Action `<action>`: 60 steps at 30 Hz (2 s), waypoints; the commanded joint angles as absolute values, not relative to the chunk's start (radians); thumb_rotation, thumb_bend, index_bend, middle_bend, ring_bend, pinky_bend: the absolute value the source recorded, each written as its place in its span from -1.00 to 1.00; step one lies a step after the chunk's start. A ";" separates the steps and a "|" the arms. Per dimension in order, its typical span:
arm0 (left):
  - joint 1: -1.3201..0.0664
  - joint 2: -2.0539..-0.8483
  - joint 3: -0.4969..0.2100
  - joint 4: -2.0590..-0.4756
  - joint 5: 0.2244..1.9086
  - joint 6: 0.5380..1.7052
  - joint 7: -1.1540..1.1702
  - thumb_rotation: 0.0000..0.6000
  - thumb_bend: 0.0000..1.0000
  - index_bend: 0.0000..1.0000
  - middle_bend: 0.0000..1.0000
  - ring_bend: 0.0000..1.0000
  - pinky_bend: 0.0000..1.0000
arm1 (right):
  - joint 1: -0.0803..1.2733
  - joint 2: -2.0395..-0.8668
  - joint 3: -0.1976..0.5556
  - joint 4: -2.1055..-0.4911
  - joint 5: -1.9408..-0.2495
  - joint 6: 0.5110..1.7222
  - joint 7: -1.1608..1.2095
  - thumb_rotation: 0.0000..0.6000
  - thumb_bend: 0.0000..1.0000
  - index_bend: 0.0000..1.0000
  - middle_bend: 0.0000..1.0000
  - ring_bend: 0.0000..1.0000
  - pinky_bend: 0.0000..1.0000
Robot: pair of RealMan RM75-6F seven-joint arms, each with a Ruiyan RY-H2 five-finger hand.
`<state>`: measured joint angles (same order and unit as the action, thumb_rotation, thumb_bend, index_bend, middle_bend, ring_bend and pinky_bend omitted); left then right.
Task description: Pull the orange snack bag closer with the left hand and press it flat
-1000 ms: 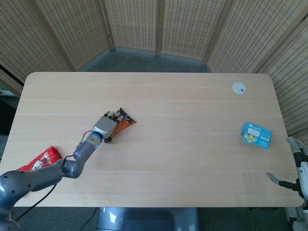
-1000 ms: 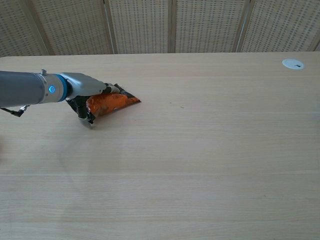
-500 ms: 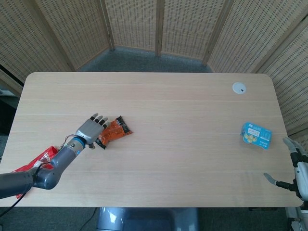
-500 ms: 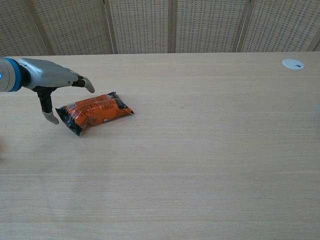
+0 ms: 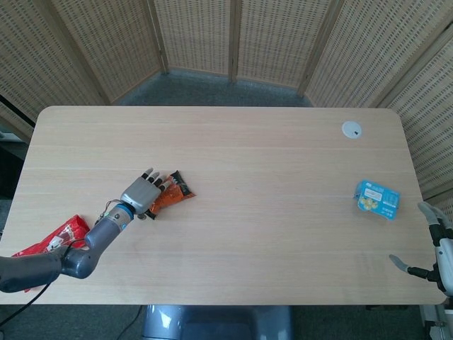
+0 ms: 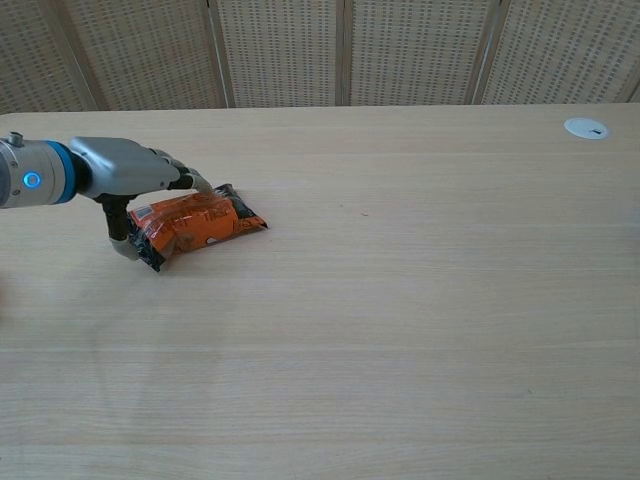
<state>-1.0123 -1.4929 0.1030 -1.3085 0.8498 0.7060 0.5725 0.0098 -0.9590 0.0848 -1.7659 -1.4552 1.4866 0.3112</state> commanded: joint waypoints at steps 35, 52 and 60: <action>-0.900 -1.754 0.048 -0.929 1.294 0.948 0.489 1.00 -0.99 0.86 0.50 0.72 1.00 | 0.007 -0.950 0.081 -1.766 -1.469 1.492 0.345 1.00 -1.00 -1.00 -1.00 -1.00 -1.00; -0.909 -1.465 -0.147 -1.402 1.305 1.100 0.618 1.00 -0.99 0.88 0.52 0.75 1.00 | 0.005 -0.944 0.073 -1.777 -1.485 1.499 0.347 1.00 -1.00 -1.00 -1.00 -1.00 -1.00; -0.897 -1.291 -0.228 -1.634 1.272 1.156 0.726 1.00 -0.99 0.88 0.52 0.75 1.00 | 0.004 -0.940 0.071 -1.785 -1.496 1.506 0.348 1.00 -1.00 -1.00 -1.00 -1.00 -1.00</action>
